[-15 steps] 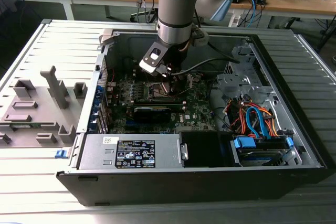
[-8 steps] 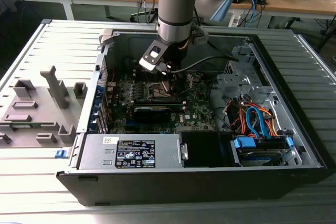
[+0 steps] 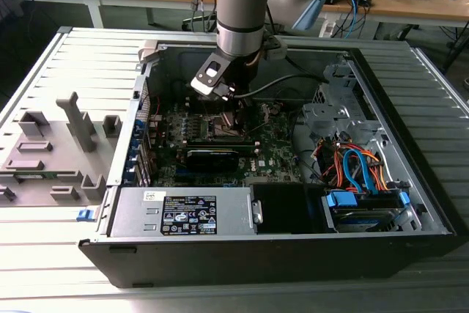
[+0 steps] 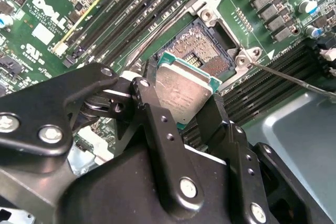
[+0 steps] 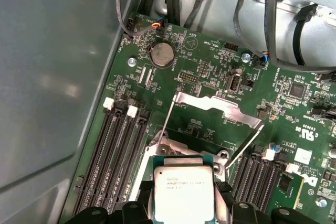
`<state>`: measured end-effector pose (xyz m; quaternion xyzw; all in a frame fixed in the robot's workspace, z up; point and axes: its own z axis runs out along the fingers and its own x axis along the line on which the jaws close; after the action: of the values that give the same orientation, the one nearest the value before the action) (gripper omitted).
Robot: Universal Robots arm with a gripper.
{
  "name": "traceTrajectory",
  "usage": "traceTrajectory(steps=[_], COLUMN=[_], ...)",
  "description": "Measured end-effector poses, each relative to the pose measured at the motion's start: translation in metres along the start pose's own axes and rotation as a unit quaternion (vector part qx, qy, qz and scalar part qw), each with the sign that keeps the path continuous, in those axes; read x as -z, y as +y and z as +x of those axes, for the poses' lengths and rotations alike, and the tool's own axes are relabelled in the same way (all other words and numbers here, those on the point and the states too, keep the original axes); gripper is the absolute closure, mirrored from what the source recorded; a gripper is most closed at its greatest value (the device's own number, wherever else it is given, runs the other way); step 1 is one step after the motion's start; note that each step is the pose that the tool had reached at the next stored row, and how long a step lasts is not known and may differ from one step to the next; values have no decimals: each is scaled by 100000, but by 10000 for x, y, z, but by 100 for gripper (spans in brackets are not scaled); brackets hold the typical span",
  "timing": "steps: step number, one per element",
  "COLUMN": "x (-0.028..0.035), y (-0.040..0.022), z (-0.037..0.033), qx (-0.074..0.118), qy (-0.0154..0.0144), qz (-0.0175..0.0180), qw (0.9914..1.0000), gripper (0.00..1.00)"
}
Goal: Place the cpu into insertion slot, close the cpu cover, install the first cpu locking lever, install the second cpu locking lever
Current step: 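Place the cpu into insertion slot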
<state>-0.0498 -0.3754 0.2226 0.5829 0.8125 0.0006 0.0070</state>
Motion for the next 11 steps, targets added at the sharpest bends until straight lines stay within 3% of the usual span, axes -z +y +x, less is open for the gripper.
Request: traceTrajectory(steps=[11], x=[0], y=[-1], z=[1], qx=[-302], qy=[-9], qz=[3], qw=[100000], gripper=[45])
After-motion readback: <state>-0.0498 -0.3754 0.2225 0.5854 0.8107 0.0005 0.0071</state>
